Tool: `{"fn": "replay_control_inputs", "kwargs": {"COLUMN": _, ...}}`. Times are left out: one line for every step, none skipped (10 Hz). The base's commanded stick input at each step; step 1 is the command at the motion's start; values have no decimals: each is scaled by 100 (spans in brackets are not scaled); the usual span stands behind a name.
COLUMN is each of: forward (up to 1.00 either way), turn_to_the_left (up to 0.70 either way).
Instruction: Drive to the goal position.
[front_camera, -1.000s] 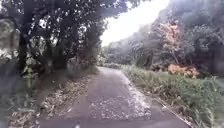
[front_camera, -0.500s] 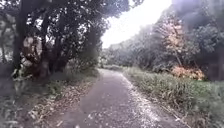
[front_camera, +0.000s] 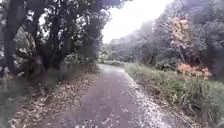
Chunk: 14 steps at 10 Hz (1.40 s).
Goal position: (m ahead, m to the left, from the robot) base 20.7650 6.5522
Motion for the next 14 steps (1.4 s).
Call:
{"fn": "replay_control_inputs", "kwargs": {"forward": 60, "turn_to_the_left": 0}}
{"fn": "replay_control_inputs", "kwargs": {"forward": 60, "turn_to_the_left": -2}}
{"fn": "replay_control_inputs", "kwargs": {"forward": 60, "turn_to_the_left": -5}}
{"fn": "replay_control_inputs", "kwargs": {"forward": 60, "turn_to_the_left": -10}}
{"fn": "replay_control_inputs", "kwargs": {"forward": 60, "turn_to_the_left": -13}}
{"fn": "replay_control_inputs", "kwargs": {"forward": 60, "turn_to_the_left": -15}}
{"fn": "replay_control_inputs", "kwargs": {"forward": 60, "turn_to_the_left": -15}}
{"fn": "replay_control_inputs", "kwargs": {"forward": 60, "turn_to_the_left": -13}}
{"fn": "replay_control_inputs", "kwargs": {"forward": 60, "turn_to_the_left": -9}}
{"fn": "replay_control_inputs", "kwargs": {"forward": 60, "turn_to_the_left": -1}}
{"fn": "replay_control_inputs", "kwargs": {"forward": 60, "turn_to_the_left": 0}}
{"fn": "replay_control_inputs", "kwargs": {"forward": 60, "turn_to_the_left": 0}}
{"fn": "replay_control_inputs", "kwargs": {"forward": 60, "turn_to_the_left": 0}}
{"fn": "replay_control_inputs", "kwargs": {"forward": 60, "turn_to_the_left": 0}}
